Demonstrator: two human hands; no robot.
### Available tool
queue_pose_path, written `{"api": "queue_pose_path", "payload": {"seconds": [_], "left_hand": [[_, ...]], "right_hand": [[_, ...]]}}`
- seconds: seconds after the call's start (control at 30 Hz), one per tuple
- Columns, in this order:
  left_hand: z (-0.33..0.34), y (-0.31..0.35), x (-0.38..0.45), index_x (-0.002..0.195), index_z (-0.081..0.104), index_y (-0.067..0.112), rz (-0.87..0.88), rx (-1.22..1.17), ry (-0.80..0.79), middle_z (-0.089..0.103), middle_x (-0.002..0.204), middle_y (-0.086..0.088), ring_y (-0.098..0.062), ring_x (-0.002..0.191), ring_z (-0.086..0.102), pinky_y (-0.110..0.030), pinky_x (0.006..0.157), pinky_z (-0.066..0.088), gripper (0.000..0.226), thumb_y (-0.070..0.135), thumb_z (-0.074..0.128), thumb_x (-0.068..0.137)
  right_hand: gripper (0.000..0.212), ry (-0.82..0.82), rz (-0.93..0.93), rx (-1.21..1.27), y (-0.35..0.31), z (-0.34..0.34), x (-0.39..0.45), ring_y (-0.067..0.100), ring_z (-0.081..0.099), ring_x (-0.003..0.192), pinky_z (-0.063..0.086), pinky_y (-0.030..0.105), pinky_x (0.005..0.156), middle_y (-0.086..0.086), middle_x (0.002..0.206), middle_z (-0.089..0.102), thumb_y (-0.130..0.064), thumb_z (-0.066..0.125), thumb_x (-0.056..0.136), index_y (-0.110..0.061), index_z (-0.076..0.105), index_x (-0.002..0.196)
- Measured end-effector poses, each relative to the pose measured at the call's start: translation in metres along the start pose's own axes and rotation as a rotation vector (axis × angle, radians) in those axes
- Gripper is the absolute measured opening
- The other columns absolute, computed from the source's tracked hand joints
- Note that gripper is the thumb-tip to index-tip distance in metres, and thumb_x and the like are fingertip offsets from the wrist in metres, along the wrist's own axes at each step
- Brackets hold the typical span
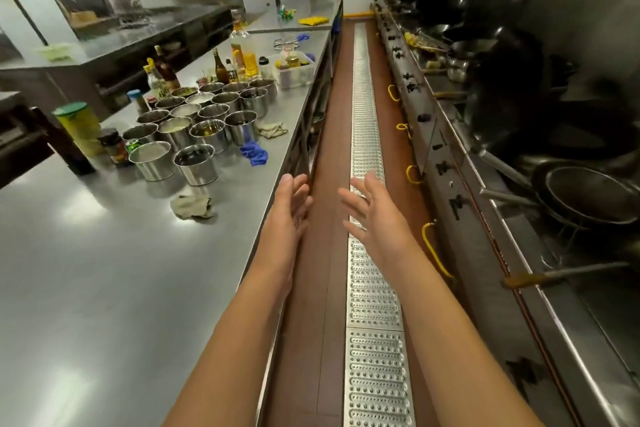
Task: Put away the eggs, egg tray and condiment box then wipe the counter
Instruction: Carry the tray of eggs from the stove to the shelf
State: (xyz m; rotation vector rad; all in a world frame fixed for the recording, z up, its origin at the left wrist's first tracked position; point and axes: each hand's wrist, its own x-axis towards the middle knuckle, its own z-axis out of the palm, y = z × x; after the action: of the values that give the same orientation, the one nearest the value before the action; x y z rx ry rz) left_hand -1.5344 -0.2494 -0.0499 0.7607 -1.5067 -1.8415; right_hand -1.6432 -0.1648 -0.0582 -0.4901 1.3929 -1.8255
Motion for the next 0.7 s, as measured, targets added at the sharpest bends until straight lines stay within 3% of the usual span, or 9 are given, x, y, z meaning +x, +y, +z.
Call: {"api": "queue_pose_path", "payload": {"seconds": [0.07,0.2,0.3,0.5,0.7], "left_hand": [[-0.001,0.002,0.025,0.137,0.056,0.027,-0.007,-0.014,0.033,0.058,0.139,0.004,-0.010,0.127,0.055,-0.039,0.113,0.037,0.056,0.059,0.029,0.099],[-0.001,-0.006,0.081,0.140,0.053,0.030,0.004,-0.014,0.055,0.056,0.141,0.007,-0.006,0.128,0.053,-0.034,0.110,0.037,0.058,0.062,0.029,0.097],[-0.003,-0.017,0.131,0.140,0.053,0.031,0.002,-0.025,0.031,0.054,0.143,0.008,-0.004,0.128,0.052,-0.030,0.107,0.037,0.061,0.065,0.031,0.094],[-0.009,-0.011,0.261,0.144,0.047,0.030,-0.024,-0.073,-0.040,0.048,0.149,0.004,-0.010,0.132,0.049,-0.039,0.114,0.032,0.058,0.060,0.024,0.100],[0.004,0.016,0.359,0.138,0.050,0.036,0.025,-0.098,-0.159,0.048,0.149,0.005,-0.008,0.130,0.049,-0.036,0.110,0.033,0.059,0.070,0.030,0.093]], "right_hand": [[0.056,-0.019,0.010,-0.002,-0.003,-0.002,0.021,0.002,0.056,0.109,0.031,0.041,0.115,-0.005,0.133,0.059,-0.053,0.032,0.102,-0.023,0.038,0.149],[0.059,0.002,0.022,-0.022,0.000,-0.012,0.076,0.011,0.051,0.129,0.035,0.040,0.114,0.000,0.145,0.054,-0.055,0.033,0.101,-0.024,0.033,0.152],[0.058,0.045,0.022,-0.058,0.006,-0.014,0.124,0.010,0.054,0.126,0.038,0.039,0.112,0.000,0.144,0.054,-0.055,0.034,0.101,-0.026,0.031,0.152],[0.063,0.108,0.004,-0.127,-0.023,-0.002,0.226,0.011,0.050,0.129,0.040,0.032,0.104,-0.004,0.137,0.057,-0.057,0.039,0.098,-0.022,0.036,0.151],[0.062,0.171,-0.100,-0.137,-0.065,0.007,0.310,0.008,0.050,0.127,0.038,0.033,0.109,-0.006,0.146,0.050,-0.057,0.039,0.098,-0.024,0.038,0.150]]}}
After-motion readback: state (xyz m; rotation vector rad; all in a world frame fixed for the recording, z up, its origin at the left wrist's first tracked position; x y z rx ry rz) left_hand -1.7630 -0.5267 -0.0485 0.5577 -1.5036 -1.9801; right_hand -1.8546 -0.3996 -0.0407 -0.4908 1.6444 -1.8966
